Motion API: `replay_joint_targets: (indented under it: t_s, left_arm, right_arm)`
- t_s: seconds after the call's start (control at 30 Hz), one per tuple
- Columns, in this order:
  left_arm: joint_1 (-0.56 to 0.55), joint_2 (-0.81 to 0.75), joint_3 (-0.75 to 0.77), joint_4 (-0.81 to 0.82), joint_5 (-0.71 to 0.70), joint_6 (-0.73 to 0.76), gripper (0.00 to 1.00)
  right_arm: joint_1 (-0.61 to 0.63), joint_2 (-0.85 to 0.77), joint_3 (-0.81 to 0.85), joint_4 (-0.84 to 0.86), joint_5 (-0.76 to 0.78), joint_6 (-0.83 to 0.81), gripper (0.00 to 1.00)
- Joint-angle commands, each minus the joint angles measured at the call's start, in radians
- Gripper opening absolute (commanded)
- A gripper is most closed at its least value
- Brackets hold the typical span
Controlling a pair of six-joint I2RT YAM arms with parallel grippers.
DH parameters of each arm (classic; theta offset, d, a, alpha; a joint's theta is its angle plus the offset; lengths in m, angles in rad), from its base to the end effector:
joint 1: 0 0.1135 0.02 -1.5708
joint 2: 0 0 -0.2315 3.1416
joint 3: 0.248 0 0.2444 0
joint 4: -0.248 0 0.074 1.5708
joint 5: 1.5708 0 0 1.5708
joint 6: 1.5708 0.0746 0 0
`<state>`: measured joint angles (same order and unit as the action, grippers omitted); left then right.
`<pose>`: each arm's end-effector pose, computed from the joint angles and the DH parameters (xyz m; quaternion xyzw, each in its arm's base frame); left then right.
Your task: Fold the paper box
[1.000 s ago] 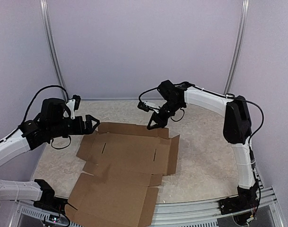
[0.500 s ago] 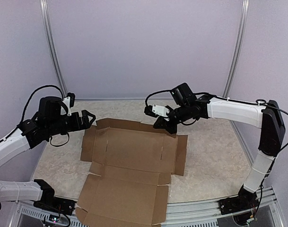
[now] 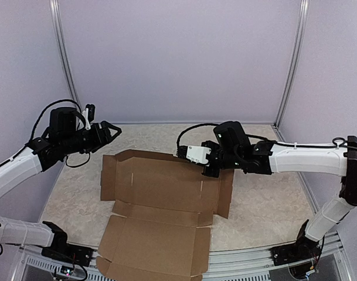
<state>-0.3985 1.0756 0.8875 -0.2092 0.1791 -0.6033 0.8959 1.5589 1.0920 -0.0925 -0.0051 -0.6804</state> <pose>0.2620 -0.1247 0.2748 -0.0355 0.8301 -0.3301 0.4479 0.2382 0.2983 0.2131 -0.6212 0.6160 0.0543 0.4814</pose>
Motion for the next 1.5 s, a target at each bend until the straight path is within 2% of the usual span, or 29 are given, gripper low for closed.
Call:
replay_joint_targets:
  t_s: [0.0, 0.2, 0.4, 0.7, 0.97, 1.13, 1.47]
  left_arm:
    - [0.011, 0.059, 0.046, 0.037, 0.084, -0.059, 0.67]
    - [0.049, 0.122, 0.038, 0.025, 0.117, -0.085, 0.22]
    - [0.052, 0.183, 0.032, 0.005, 0.144, -0.076, 0.00]
    - [0.045, 0.215, 0.007, 0.010, 0.182, -0.067, 0.00]
    - [-0.025, 0.192, -0.012, 0.016, 0.179, -0.079, 0.00]
    - [-0.065, 0.224, -0.014, 0.083, 0.188, -0.113, 0.00]
    - [-0.070, 0.270, 0.002, 0.217, 0.178, -0.162, 0.00]
  right_arm:
    - [0.048, -0.045, -0.045, 0.089, 0.150, -0.007, 0.00]
    - [0.095, -0.077, -0.099, 0.156, 0.251, -0.021, 0.00]
    - [0.130, -0.097, -0.144, 0.215, 0.306, -0.019, 0.00]
    - [0.145, -0.100, -0.157, 0.241, 0.328, 0.003, 0.00]
    - [0.154, -0.084, -0.151, 0.277, 0.369, 0.010, 0.00]
    - [0.161, -0.086, -0.155, 0.287, 0.338, 0.033, 0.00]
    - [0.194, -0.087, -0.174, 0.270, 0.305, 0.075, 0.00]
